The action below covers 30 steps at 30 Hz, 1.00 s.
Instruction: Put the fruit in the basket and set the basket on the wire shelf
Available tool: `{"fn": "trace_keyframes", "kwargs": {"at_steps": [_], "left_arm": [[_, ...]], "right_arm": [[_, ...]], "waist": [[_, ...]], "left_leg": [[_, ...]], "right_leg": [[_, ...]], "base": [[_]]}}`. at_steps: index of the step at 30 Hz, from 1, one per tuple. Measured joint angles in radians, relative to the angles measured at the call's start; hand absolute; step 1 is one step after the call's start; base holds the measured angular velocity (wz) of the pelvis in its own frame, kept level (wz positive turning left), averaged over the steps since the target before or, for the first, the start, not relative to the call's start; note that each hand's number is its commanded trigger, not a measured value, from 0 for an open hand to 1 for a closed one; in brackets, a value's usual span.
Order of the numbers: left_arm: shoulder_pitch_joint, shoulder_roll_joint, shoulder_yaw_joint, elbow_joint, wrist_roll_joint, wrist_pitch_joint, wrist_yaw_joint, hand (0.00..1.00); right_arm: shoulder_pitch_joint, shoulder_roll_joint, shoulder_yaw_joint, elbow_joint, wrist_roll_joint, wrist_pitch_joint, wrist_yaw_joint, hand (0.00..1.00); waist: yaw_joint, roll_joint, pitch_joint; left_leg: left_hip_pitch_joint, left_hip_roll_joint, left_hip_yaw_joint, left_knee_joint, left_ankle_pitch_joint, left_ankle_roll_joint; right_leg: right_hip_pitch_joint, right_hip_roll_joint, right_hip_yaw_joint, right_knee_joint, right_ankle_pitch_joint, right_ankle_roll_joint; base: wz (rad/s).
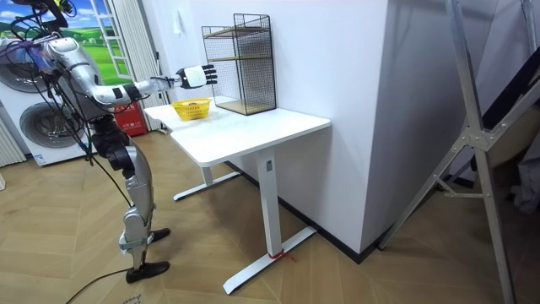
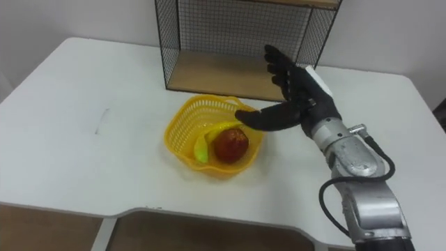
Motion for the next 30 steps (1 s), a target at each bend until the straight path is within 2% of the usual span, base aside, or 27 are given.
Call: {"fn": "trace_keyframes", "kwargs": {"at_steps": [2, 6, 9, 11, 12, 14, 17, 20, 21, 23, 24, 25, 28, 30], "left_arm": [[0.028, -0.001, 0.054, 0.009, -0.099, -0.01, 0.0, 0.0], [0.044, -0.001, 0.184, 0.05, -0.302, -0.022, 0.001, 0.0], [0.058, -0.001, 0.237, 0.036, -0.43, -0.025, 0.028, 0.0], [0.058, 0.003, 0.315, 0.018, -0.554, -0.026, 0.08, 0.0], [0.058, 0.005, 0.333, 0.009, -0.583, -0.027, 0.095, 0.0], [0.058, 0.015, 0.4, -0.042, -0.69, -0.03, 0.169, 0.0], [0.056, 0.02, 0.458, -0.131, -0.808, -0.045, 0.277, 0.0], [0.049, 0.021, 0.509, -0.267, -0.828, -0.048, 0.388, 0.0], [0.035, 0.026, 0.528, -0.324, -0.828, -0.051, 0.433, 0.0], [0.021, 0.027, 0.554, -0.43, -0.828, -0.054, 0.499, 0.0], [0.021, 0.027, 0.562, -0.521, -0.828, -0.057, 0.54, 0.0], [0.018, 0.027, 0.567, -0.565, -0.826, -0.06, 0.558, 0.0], [0.013, 0.027, 0.596, -0.752, -0.82, -0.094, 0.644, 0.0], [0.009, 0.028, 0.598, -0.85, -0.751, -0.108, 0.681, 0.0]], "right_arm": [[0.041, 0.0, -0.057, -0.039, 0.055, -0.003, -0.044, 0.0], [0.104, 0.0, -0.139, -0.053, 0.143, -0.017, -0.1, 0.0], [0.15, 0.0, -0.156, -0.068, 0.154, -0.017, -0.144, 0.0], [0.182, 0.0, -0.187, -0.077, 0.179, -0.017, -0.18, 0.0], [0.185, 0.0, -0.192, -0.077, 0.189, -0.016, -0.194, 0.0], [0.196, 0.001, -0.218, -0.087, 0.208, -0.016, -0.251, 0.0], [0.214, 0.001, -0.227, -0.114, 0.23, -0.016, -0.313, 0.0], [0.217, 0.001, -0.237, -0.117, 0.223, -0.016, -0.35, 0.0], [0.231, 0.001, -0.249, -0.117, 0.218, -0.016, -0.365, 0.0], [0.258, 0.001, -0.26, -0.118, 0.216, -0.016, -0.388, 0.0], [0.272, 0.001, -0.262, -0.12, 0.216, -0.016, -0.399, 0.0], [0.278, 0.001, -0.265, -0.12, 0.216, -0.016, -0.403, 0.0], [0.285, 0.002, -0.267, -0.12, 0.215, -0.017, -0.42, 0.0], [0.296, 0.002, -0.267, -0.12, 0.191, -0.024, -0.434, 0.0]], "waist": [[-0.005, 0.012, -0.0073], [-0.008, 0.024, -0.001], [-0.013, 0.03, 0.0], [-0.016, 0.038, 0.0001], [-0.018, 0.039, 0.0], [-0.021, 0.047, -0.0047], [-0.021, 0.062, -0.0044], [-0.017, 0.074, -0.0059], [-0.005, 0.083, -0.0072], [0.014, 0.075, -0.0037], [0.024, 0.077, -0.005], [0.025, 0.076, -0.0046], [0.035, 0.074, -0.0059], [0.043, 0.071, -0.0074]], "left_leg": [[0.006, 0.001, 0.003, -0.004, 0.0, 0.0], [0.018, 0.001, 0.011, -0.009, 0.0, 0.0], [0.017, 0.0, 0.014, -0.009, 0.0, 0.0], [-0.001, -0.002, 0.014, -0.004, 0.002, 0.003], [-0.004, -0.003, 0.014, -0.004, 0.003, 0.005], [-0.007, -0.008, 0.013, -0.005, 0.005, 0.007], [0.01, -0.016, 0.01, -0.02, 0.006, 0.01], [0.016, -0.017, 0.009, -0.028, 0.007, 0.01], [0.017, -0.017, 0.009, -0.032, 0.007, 0.009], [0.023, -0.016, 0.011, -0.041, 0.009, 0.008], [0.024, -0.015, 0.012, -0.045, 0.009, 0.008], [0.026, -0.015, 0.011, -0.046, 0.009, 0.008], [0.04, -0.016, 0.013, -0.067, 0.012, 0.006], [0.043, -0.016, 0.013, -0.067, 0.012, 0.006]], "right_leg": [[0.006, 0.0, -0.003, -0.002, 0.0, 0.0], [0.012, -0.002, 0.0, -0.013, 0.0, 0.0], [0.009, -0.005, -0.002, -0.014, -0.001, 0.001], [-0.003, -0.007, -0.003, -0.016, -0.002, 0.002], [-0.006, -0.007, -0.003, -0.016, -0.002, 0.002], [-0.008, -0.011, -0.002, -0.016, -0.002, 0.005], [-0.001, -0.017, 0.001, -0.015, -0.006, 0.011], [-0.002, -0.018, -0.003, -0.014, -0.006, 0.012], [-0.001, -0.017, 0.0, -0.014, -0.006, 0.012], [-0.001, -0.018, 0.001, -0.013, -0.006, 0.012], [-0.003, -0.018, 0.0, -0.012, -0.006, 0.012], [-0.003, -0.018, -0.001, -0.013, -0.006, 0.012], [0.0, -0.019, 0.001, -0.012, -0.006, 0.012], [0.0, -0.018, 0.0, -0.012, -0.006, 0.012]], "base": [[-0.04], [-0.06], [-0.01], [0.02], [0.0], [0.02], [0.0], [-0.01], [0.0], [-0.02], [0.0], [0.0], [-0.01], [0.0]]}}
